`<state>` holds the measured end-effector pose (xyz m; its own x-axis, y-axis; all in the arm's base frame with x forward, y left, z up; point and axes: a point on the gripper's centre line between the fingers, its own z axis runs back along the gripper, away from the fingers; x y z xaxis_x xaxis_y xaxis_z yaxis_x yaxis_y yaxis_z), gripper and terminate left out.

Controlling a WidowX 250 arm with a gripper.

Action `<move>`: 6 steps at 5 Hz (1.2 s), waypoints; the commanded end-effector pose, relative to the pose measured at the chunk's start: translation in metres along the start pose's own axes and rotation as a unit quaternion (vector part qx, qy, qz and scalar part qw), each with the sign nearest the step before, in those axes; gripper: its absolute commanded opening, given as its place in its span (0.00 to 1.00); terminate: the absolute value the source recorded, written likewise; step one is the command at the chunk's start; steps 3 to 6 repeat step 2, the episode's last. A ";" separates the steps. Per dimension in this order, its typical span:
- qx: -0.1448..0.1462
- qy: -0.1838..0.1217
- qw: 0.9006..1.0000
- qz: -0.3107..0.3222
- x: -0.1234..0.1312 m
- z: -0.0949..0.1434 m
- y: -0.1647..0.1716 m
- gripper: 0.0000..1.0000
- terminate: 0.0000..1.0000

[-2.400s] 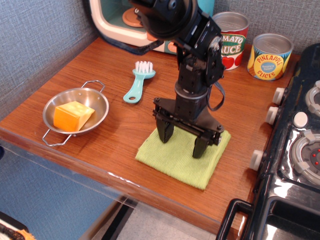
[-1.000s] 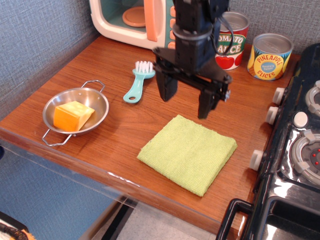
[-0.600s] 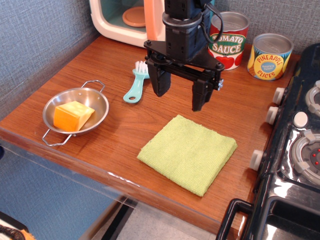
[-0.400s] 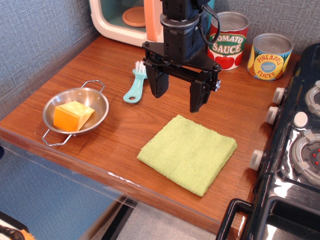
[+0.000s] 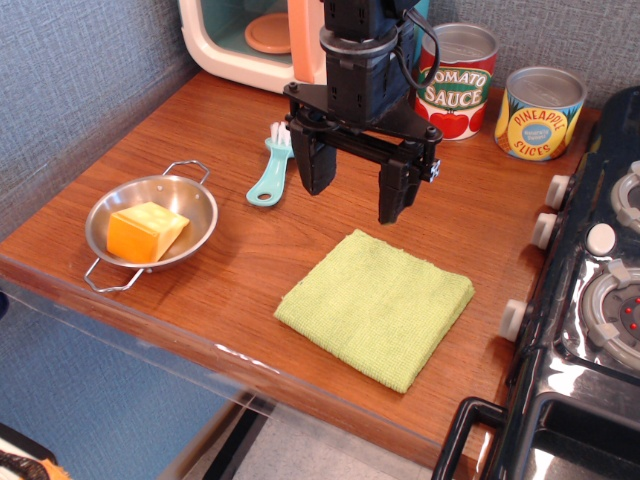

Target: Slide the green rag forward so that it's near the front edge of the table.

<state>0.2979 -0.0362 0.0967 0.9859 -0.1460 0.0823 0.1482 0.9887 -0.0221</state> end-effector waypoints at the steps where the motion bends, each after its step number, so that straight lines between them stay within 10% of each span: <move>1: 0.002 -0.023 1.000 -0.002 0.005 0.014 0.000 1.00 0.00; 2: 0.002 -0.023 1.000 -0.002 0.005 0.014 0.000 1.00 1.00; 6: 0.002 -0.023 1.000 -0.002 0.005 0.014 0.000 1.00 1.00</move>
